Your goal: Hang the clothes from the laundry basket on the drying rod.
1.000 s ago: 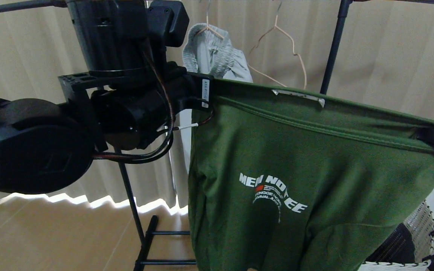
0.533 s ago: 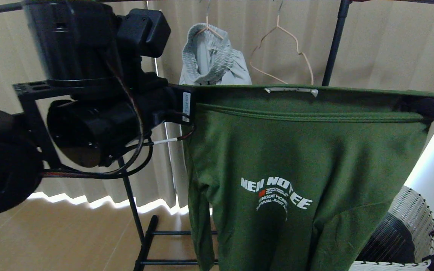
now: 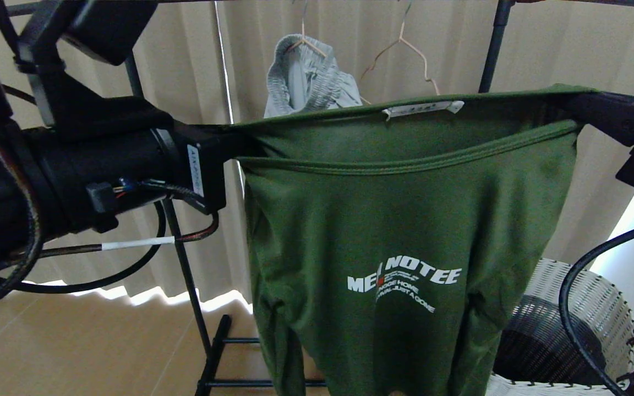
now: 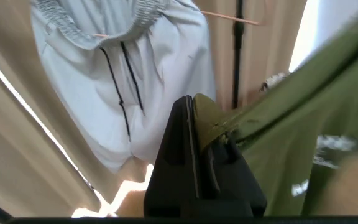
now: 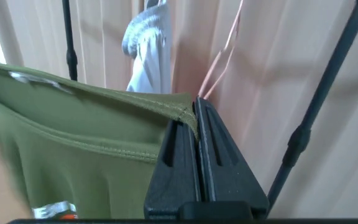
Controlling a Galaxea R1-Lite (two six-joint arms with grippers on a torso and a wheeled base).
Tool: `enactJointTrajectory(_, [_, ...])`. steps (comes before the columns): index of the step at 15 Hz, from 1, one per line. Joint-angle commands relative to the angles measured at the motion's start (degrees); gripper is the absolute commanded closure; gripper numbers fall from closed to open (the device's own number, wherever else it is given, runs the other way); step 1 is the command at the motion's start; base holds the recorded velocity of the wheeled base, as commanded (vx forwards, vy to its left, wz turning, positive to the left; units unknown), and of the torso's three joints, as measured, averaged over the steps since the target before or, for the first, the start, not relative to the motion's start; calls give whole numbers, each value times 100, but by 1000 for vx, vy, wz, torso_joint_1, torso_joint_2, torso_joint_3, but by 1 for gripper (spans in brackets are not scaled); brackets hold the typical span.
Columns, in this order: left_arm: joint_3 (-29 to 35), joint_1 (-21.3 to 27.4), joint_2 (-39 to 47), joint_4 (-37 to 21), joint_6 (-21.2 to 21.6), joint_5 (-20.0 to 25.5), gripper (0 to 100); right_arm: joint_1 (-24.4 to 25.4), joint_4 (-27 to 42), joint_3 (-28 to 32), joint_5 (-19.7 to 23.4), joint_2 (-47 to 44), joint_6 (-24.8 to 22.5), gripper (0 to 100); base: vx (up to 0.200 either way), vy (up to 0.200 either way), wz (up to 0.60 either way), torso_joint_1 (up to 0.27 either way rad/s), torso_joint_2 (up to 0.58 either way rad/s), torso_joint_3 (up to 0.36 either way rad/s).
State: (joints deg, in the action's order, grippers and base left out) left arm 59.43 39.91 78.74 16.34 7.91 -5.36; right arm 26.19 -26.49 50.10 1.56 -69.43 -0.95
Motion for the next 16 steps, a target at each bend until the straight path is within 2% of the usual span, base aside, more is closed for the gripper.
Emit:
enactJointTrajectory(1, [-168,8,-280,45,53,18,100,1,4,8,11,-106,-2,100,0,0,0,0,0,0])
enactJointTrajectory(5, [-168,-1,-210,326,105,9,100,1,56,-1,99,-45,-10,100,0,0,0,0,0,0])
enactJointTrajectory(6, [-168,-1,-210,370,97,0,100,1,47,-18,108,-45,-2,0,0,0,0,0,0,0])
enactJointTrajectory(8, [-160,-80,-104,432,97,-158,100,9,-23,-212,108,-27,25,0,0,0,0,0,0,0])
enactJointTrajectory(9, [-160,-221,-43,432,97,-483,100,9,-76,-361,178,17,34,0,0,0,0,0,0,0])
enactJointTrajectory(10, [-142,-291,71,449,79,-861,100,9,-163,-545,371,113,34,0,0,0,0,0,0,0])
enactJointTrajectory(11, [-133,-291,107,467,61,-958,100,9,-181,-589,450,140,34,0,0,0,0,0,0,0])
enactJointTrajectory(12, [-125,-370,203,590,44,-1257,100,9,-234,-783,837,272,34,0,0,0,0,0,0,0])
enactJointTrajectory(14, [-133,-555,370,933,53,-1476,100,9,-234,-967,1259,447,34,0,0,0,0,0,0,0])
enactJointTrajectory(16, [-160,-581,449,1047,53,-1573,100,9,-234,-1011,1312,474,34,0,0,0,0,0,0,0])
